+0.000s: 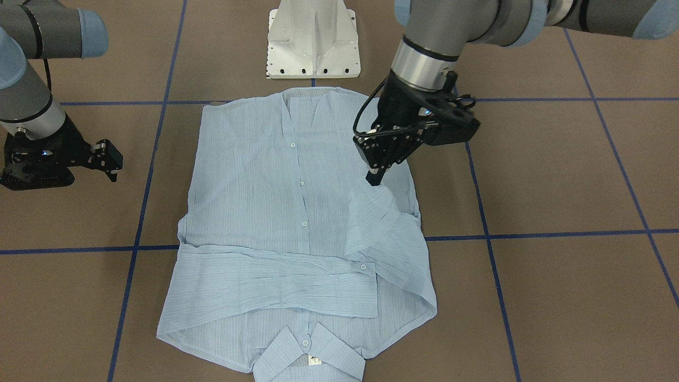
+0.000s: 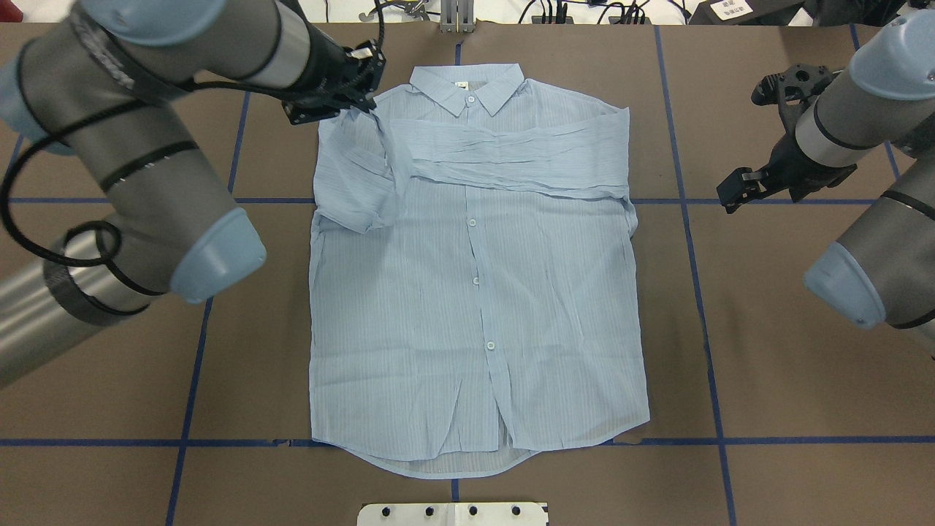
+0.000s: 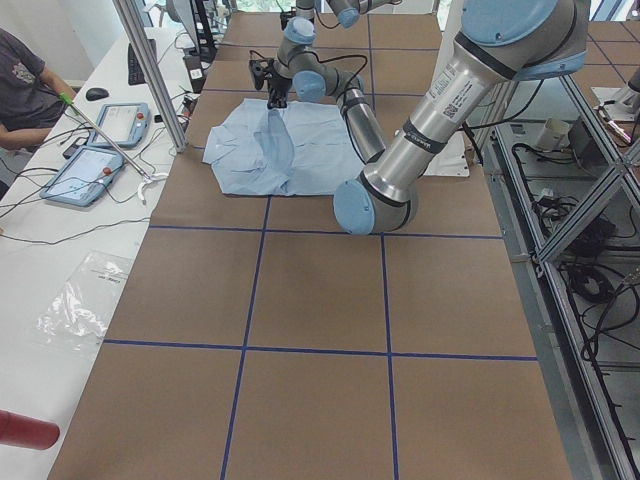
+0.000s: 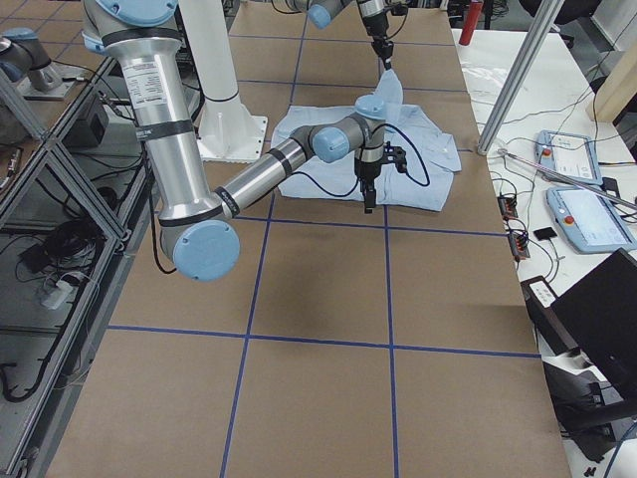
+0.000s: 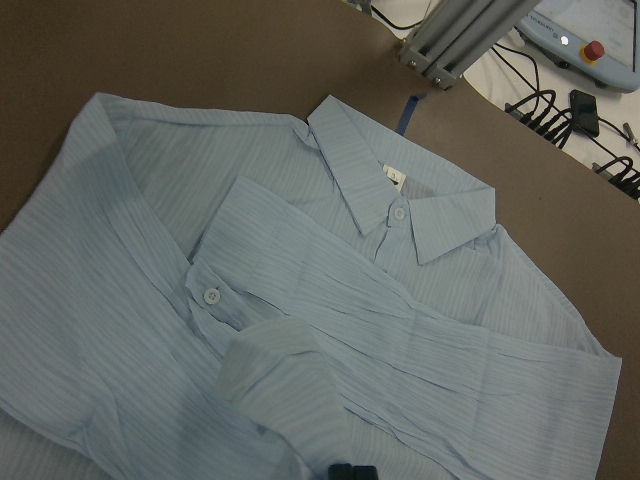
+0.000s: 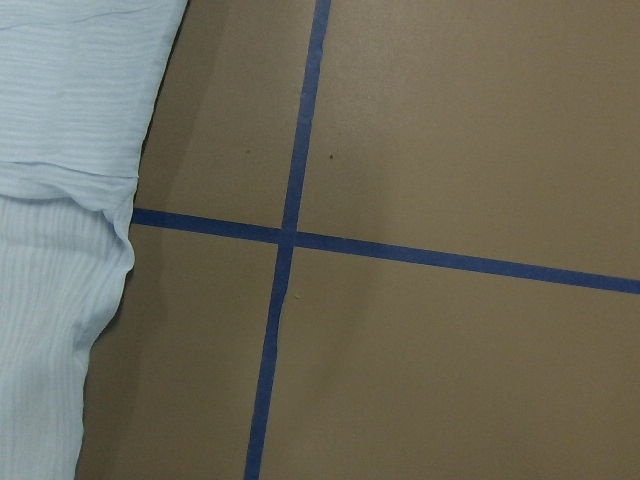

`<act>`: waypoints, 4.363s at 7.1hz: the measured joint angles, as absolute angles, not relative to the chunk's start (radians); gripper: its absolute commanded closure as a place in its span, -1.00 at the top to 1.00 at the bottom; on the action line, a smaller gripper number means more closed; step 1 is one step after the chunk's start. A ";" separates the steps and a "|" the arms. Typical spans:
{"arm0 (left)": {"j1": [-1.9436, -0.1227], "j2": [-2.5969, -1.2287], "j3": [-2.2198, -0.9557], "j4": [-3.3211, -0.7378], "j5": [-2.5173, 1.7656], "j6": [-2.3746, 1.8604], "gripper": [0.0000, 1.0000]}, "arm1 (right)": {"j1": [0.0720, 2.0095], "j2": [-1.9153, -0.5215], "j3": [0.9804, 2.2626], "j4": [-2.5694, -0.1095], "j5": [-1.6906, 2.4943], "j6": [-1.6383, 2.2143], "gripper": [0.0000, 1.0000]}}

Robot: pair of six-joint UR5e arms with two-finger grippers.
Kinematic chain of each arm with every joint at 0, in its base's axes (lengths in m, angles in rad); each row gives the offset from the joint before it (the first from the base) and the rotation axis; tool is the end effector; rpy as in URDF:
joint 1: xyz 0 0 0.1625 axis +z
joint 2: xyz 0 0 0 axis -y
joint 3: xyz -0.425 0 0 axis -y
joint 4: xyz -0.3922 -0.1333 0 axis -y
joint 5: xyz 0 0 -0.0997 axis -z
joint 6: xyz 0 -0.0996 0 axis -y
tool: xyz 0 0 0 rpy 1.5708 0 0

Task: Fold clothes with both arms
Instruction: 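Lift the sleeve with the left gripper and swing it toward the collar, then lay the sleeve across the shirt front with the left gripper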

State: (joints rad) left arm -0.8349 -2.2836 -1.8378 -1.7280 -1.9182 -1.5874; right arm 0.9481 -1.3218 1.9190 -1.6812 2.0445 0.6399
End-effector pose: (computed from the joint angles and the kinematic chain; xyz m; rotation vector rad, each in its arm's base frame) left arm 0.3447 -0.5288 0.1072 0.1662 1.1703 -0.5547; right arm -0.2544 -0.5050 0.3855 0.1115 -0.6565 -0.0987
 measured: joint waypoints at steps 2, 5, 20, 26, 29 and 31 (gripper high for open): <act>-0.986 -2.245 -1.923 -1.726 -2.090 -1.584 -1.00 | 0.950 -1.320 1.919 -1.681 2.045 0.640 1.00; -1.080 -2.207 -1.964 -1.727 -2.188 -1.600 -1.00 | 0.952 -1.320 1.920 -1.681 2.045 0.640 1.00; -0.506 -2.595 -1.245 -2.050 -1.536 -2.121 -1.00 | 0.962 -1.324 1.913 -1.681 2.047 0.643 1.00; -0.450 -2.666 -1.133 -2.136 -1.478 -2.028 1.00 | 0.986 -1.334 1.913 -1.681 2.056 0.647 1.00; -0.435 -2.562 -1.232 -2.175 -1.437 -1.885 0.99 | 0.989 -1.330 1.915 -1.680 2.056 0.648 1.00; -0.440 -2.470 -1.365 -2.147 -1.440 -1.834 0.98 | 0.989 -1.329 1.928 -1.679 2.061 0.652 1.00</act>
State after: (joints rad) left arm -0.4398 -2.4701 -1.3653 -2.1465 -1.4404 -1.8342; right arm 0.9891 -1.3287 1.9281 -1.6790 2.0608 0.6523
